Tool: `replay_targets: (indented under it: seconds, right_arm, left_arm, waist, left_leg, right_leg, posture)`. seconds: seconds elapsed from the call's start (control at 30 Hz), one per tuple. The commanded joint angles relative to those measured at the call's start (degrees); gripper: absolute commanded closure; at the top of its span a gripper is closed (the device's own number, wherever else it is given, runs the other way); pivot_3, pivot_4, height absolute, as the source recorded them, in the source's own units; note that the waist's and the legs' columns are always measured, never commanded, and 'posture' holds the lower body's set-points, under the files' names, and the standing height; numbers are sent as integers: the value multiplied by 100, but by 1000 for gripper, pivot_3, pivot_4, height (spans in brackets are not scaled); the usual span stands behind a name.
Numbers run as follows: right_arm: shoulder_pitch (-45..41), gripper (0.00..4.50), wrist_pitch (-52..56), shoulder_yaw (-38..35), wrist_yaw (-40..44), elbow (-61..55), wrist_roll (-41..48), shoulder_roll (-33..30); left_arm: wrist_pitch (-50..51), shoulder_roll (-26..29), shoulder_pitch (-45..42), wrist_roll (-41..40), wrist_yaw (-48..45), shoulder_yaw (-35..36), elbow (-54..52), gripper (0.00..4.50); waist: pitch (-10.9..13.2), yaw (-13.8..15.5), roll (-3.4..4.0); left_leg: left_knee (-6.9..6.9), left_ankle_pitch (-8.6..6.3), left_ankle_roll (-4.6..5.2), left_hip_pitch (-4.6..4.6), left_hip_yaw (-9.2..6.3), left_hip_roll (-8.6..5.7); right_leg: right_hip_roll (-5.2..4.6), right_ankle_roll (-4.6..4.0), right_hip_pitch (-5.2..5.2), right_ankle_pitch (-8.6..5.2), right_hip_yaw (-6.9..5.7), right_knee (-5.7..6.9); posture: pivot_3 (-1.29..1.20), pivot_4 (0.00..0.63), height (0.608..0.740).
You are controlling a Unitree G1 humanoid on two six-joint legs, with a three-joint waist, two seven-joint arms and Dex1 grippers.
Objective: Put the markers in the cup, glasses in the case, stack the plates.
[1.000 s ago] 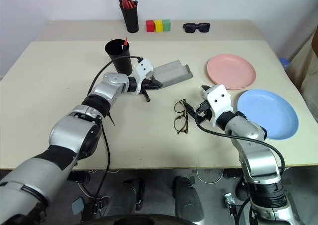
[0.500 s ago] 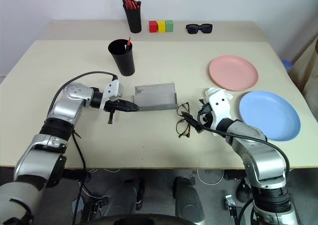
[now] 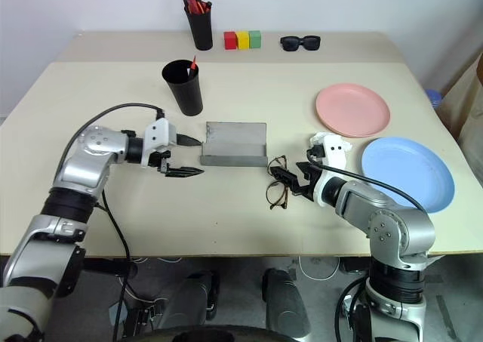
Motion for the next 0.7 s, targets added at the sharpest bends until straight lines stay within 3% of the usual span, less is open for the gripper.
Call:
replay_targets:
  seconds: [0.03,0.27,0.37,0.6,0.7]
  right_arm:
    - [-53,0,175,-171,-78,44,143,-34]
    - [-33,0,370,-151,-51,8,313,-68]
    - [-70,927,403,-111,-85,70,326,-40]
    - [-130,4445,456,-42,-123,220,346,-30]
    - [-138,4445,488,-48,-119,214,377,-62]
  left_arm:
    - [208,164,309,-462,94,341,-927,606]
    - [1085,508,1656,-830,452,492,-2505,606]
    - [1283,552,2029,-849,658,479,-2848,531]
    - [1509,529,2306,-936,1016,459,-3153,531]
    - [1567,509,2334,-972,1125,466,-3172,531]
  waist:
    - [0,-6,1]
    - [-2,-26,7]
    - [-2,-12,7]
    - [-2,-14,7]
    - [-2,-16,7]
  left_leg:
    - [-1,0,1,0,0,2]
    - [-4,-1,2,2,4,6]
    - [-2,-1,2,2,5,8]
    - [-1,-1,2,2,7,7]
    - [-1,-1,2,3,7,7]
  right_leg:
    - [-1,0,0,0,0,0]
    - [1,-9,-3,-5,2,1]
    - [2,-18,-3,-11,3,0]
    - [2,-19,-2,-11,3,-2]
    - [3,-19,-2,-11,2,-2]
  posture:
    - [0,150,740]
    - [0,150,740]
    - [0,150,740]
    - [0,150,740]
    - [0,150,740]
